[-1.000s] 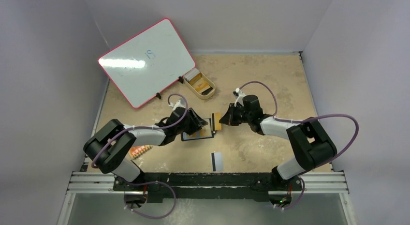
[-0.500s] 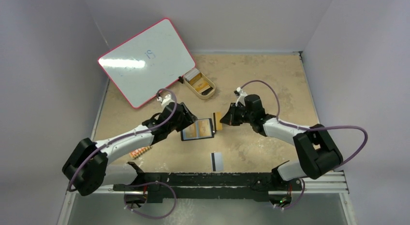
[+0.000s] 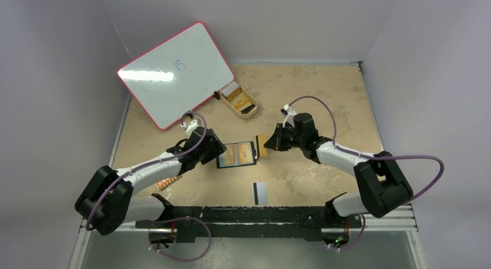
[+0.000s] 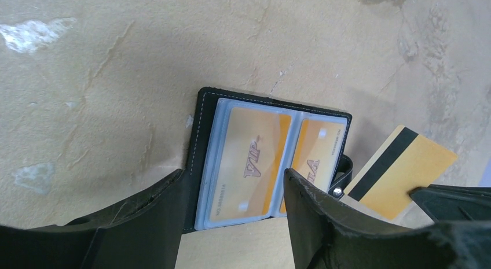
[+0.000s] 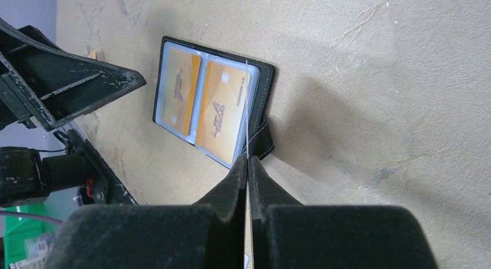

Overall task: Put the credit cards into the card holder
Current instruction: Turn over the card slot in the card holder.

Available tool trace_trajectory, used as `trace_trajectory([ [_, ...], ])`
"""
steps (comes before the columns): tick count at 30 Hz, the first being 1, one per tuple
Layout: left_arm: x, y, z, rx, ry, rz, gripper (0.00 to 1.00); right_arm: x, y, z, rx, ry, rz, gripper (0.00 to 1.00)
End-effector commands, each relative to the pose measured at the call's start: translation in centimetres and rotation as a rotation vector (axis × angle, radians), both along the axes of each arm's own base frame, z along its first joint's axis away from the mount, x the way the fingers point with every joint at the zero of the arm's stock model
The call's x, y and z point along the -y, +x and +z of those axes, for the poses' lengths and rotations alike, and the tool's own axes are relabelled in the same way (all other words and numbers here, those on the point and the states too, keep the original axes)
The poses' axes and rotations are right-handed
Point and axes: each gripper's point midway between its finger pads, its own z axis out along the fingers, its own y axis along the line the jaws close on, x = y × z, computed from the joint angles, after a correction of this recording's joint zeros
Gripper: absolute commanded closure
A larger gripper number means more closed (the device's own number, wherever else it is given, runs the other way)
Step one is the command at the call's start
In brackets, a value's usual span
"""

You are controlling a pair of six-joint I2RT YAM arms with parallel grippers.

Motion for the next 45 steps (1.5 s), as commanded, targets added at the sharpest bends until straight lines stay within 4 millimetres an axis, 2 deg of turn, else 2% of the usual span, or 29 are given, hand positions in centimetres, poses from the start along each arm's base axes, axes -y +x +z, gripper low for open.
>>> trace_trajectory([
  [1, 1.9, 1.2, 1.4, 0.069, -0.089, -0.04, 0.4, -0.8, 0.7, 1.4, 0.048, 0.026, 0.03, 1.0],
  [9, 2.2, 1.5, 1.0, 0.062, -0.093, -0.04, 0.4, -0.7, 1.2, 0.0, 0.032, 0.003, 0.018, 1.0],
  [16, 2.4, 1.5, 0.0, 0.052, -0.093, -0.044, 0.4, -0.7, 1.4, -0.4, 0.035, 0.0, 0.008, 1.0],
  [24, 1.5, 1.3, -1.5, 0.008, -0.023, -0.028, 0.4, -0.6, 1.2, -0.4, 0.035, 0.002, 0.006, 1.0],
  [33, 0.9, 1.8, 0.2, 0.03, 0.01, -0.017, 0.4, -0.6, 1.3, -0.3, 0.039, 0.007, 0.006, 1.0],
  [39, 1.9, 1.5, -0.5, 0.03, -0.045, -0.043, 0.4, -0.7, 1.3, -0.3, 0.039, 0.013, 0.005, 1.0],
  [45, 2.4, 1.7, -0.1, 0.043, -0.063, -0.059, 0.4, -0.7, 1.2, -0.5, 0.037, 0.01, 0.005, 1.0],
])
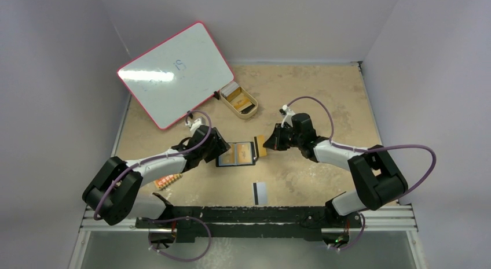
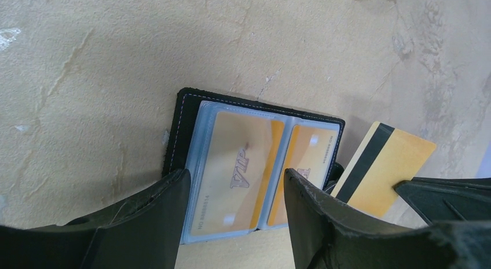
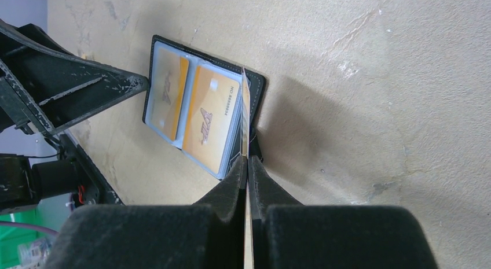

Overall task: Put the credit cards into the card holder
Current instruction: Turn over the card slot in the card holder.

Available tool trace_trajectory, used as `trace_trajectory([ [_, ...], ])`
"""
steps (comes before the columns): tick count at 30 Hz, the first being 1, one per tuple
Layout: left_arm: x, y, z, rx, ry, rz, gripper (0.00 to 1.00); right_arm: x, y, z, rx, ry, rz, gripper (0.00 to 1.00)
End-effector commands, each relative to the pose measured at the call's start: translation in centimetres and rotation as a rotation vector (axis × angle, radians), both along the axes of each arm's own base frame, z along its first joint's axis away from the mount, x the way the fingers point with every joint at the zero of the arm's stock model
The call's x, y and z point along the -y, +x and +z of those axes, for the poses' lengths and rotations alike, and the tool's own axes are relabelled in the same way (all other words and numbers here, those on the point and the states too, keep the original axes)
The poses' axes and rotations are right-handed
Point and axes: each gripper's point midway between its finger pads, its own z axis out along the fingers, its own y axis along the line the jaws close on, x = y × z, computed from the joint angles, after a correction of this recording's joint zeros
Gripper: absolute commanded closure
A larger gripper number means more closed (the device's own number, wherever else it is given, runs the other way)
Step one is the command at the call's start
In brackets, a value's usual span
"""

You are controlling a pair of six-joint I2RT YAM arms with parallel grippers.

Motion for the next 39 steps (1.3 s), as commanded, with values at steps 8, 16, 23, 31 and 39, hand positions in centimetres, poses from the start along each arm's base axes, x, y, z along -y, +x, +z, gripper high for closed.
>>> trace_trajectory([
  [8, 1.5, 0.6, 0.3, 0.026, -0.056, -0.044, 0.4, -0.4, 0.5, 0.7, 0.038, 0.017, 0.004, 1.0],
  [16, 3.3, 0.7, 1.6, 0.048, -0.165, -0.074, 0.4, -0.3, 0.3, 0.0, 0.025, 0.014, 0.004, 1.0],
  [23, 5.6, 0.8, 4.8, 0.108, -0.318, -0.119, 0.4, -0.4, 0.3, -0.2, 0.021, 0.019, 0.005, 1.0],
  [31, 6.7, 0.5, 5.5, 0.127, -0.347, -0.148, 0.39, -0.3, 0.2, -0.3, 0.02, 0.019, 0.006, 1.0],
  [39, 8.0, 0.5, 7.0, 0.153, -0.407, -0.174, 0.39, -0.3, 0.2, -0.2, 0.022, 0.02, 0.005, 1.0],
])
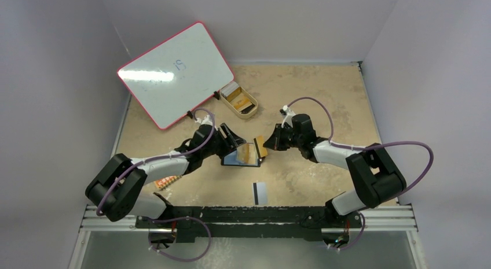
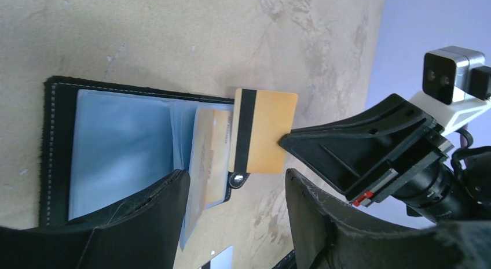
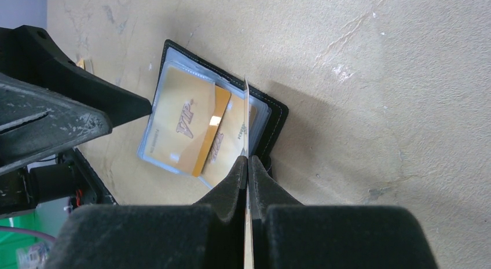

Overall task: Put the credit cards into the card holder
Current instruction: Turn over the card slot in the card holder.

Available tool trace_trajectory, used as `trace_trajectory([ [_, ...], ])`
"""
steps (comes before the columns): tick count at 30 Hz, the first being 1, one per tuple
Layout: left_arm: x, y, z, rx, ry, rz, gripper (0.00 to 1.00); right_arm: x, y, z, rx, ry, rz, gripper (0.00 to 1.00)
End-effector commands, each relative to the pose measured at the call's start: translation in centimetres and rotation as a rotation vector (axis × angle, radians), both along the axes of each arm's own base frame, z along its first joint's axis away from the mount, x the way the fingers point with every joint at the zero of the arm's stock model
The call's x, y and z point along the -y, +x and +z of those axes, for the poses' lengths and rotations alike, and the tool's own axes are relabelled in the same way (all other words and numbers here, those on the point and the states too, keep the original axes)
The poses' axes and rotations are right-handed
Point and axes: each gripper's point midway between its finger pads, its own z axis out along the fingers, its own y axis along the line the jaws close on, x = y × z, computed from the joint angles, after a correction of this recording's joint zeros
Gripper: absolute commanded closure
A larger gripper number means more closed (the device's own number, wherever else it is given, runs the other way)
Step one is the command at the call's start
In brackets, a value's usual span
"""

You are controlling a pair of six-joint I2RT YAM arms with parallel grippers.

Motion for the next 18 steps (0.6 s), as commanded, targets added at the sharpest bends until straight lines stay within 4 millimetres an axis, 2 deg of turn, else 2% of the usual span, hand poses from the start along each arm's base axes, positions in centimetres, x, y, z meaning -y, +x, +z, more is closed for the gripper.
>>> trace_trajectory([
  [1, 1.8, 0.2, 3.1, 0.066, -0.1, -0.031, 0.39, -0.3, 0.1, 0.4, 0.02, 0.013, 0.009, 1.0],
  [8, 3.1, -0.1, 4.2, 0.086, -0.127, -0.06, 0.37, -0.2, 0.4, 0.6, 0.026, 0.0, 0.006, 1.0],
  [18, 3.9, -0.2, 4.5, 0.104, -0.126, -0.098, 0.39, -0.1, 0.3, 0.5, 0.025, -0.004, 0.007, 1.0],
])
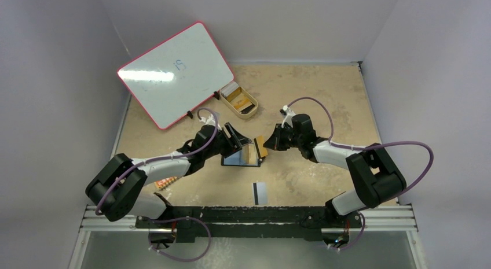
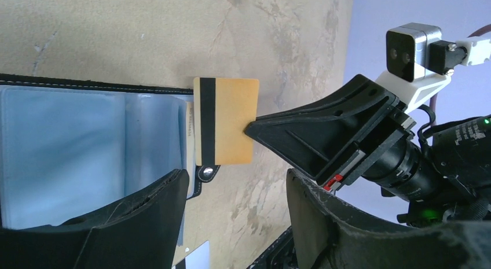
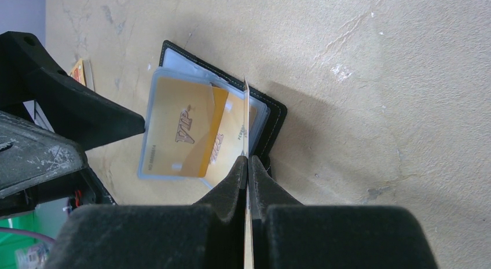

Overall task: Put the credit cards into the card holder
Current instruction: Turn over the card slot in the card holder.

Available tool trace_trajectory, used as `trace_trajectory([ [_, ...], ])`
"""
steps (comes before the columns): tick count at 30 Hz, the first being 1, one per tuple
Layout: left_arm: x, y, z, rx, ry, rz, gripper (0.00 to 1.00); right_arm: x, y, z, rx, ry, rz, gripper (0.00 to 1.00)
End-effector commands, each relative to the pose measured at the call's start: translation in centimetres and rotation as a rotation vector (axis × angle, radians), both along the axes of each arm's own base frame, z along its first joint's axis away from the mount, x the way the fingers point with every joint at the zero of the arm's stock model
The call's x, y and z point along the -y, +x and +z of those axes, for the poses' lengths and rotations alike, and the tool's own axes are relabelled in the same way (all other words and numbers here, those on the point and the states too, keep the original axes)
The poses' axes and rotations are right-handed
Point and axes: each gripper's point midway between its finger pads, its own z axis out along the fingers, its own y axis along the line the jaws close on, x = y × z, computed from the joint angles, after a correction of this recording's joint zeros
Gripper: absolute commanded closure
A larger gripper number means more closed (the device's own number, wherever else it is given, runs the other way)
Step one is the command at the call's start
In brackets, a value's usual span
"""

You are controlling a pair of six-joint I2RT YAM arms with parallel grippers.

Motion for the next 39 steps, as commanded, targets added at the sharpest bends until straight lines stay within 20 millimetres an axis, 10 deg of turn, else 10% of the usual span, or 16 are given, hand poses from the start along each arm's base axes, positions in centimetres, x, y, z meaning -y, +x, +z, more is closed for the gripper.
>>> trace_trajectory([
  [1, 1.7, 0.5, 2.7, 0.071, -0.056, -0.047, 0.4, -0.2, 0.4, 0.7, 0.026, 0.0, 0.01, 1.0],
  [39, -0.9, 0.9, -0.4, 0.063, 0.237, -0.045, 0.41, -0.3, 0.5, 1.3, 0.04, 0.011, 0.008, 1.0],
])
